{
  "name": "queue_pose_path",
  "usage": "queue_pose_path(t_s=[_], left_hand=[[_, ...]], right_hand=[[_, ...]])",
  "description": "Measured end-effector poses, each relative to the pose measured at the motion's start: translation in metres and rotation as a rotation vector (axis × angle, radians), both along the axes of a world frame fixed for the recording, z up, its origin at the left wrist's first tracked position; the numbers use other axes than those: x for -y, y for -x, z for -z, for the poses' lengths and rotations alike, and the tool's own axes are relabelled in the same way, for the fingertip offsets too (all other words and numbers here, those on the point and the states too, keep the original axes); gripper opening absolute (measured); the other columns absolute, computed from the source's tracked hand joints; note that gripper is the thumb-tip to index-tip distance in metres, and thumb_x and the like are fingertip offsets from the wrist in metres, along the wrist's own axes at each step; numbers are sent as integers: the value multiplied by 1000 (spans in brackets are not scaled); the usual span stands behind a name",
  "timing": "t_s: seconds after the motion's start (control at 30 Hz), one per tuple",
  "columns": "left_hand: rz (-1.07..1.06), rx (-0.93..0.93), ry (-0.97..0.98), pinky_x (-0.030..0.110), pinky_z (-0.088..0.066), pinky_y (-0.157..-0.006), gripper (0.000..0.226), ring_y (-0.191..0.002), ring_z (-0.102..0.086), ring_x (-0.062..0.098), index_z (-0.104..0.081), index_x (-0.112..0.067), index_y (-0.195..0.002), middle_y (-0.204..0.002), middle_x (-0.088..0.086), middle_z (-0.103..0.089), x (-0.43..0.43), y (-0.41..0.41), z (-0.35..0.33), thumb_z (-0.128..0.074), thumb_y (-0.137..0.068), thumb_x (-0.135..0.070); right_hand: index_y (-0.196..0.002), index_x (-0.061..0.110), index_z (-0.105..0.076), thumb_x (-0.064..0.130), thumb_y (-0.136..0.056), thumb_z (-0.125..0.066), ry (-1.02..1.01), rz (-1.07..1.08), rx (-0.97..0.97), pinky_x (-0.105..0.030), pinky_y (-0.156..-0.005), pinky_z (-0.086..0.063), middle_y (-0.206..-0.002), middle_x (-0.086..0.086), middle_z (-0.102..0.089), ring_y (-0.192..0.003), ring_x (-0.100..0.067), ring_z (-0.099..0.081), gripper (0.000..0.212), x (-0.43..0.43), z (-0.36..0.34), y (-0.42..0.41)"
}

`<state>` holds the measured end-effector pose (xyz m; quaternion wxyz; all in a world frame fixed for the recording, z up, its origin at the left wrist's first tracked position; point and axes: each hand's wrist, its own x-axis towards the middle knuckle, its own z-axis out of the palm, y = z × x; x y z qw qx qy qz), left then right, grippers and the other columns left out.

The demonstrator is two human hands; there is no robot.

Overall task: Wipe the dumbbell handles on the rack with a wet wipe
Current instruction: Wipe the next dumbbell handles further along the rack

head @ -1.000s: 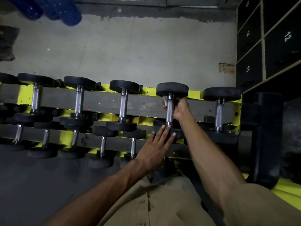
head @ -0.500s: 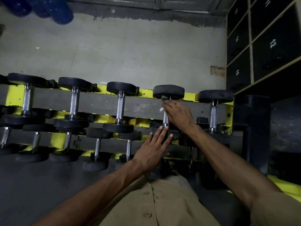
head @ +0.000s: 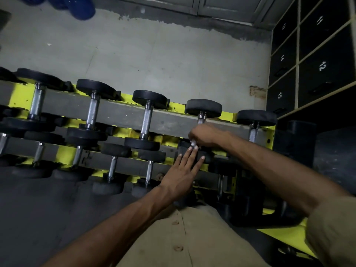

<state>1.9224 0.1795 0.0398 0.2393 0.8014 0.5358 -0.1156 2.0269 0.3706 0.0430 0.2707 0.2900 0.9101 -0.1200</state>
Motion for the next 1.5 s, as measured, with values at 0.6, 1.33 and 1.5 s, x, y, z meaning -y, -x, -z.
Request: queue_pose_path(t_s=[0.6, 1.33, 1.5], left_hand=[[-66, -9, 10, 57, -3, -130, 96, -153, 29, 46, 24, -14, -163, -160, 33, 36, 12, -3, 9, -52, -105, -26], [-10, 74, -10, 59, -7, -129, 108, -151, 34, 46, 28, -16, -161, -157, 29, 45, 13, 8, 21, -61, -100, -19], [-21, 95, -48, 60, -11, -129, 110, -152, 31, 46, 26, -15, -162, -159, 29, 42, 16, 8, 26, -63, -98, -15]], right_hand=[[-102, 11, -70, 12, -93, -62, 128, 3, 280, -36, -74, -52, -96, -8, -66, -85, -30, -63, 12, 13, 2, 45], [-92, 22, -63, 27, -83, -76, -23, 997, -276, -35, -76, -49, -100, -8, -73, -96, -32, -66, 16, 58, 39, -35], [-78, 11, -72, 9, -76, -73, 215, 1312, -369, -36, -77, -56, -84, -5, -74, -84, -28, -69, 3, 48, 64, -38]])
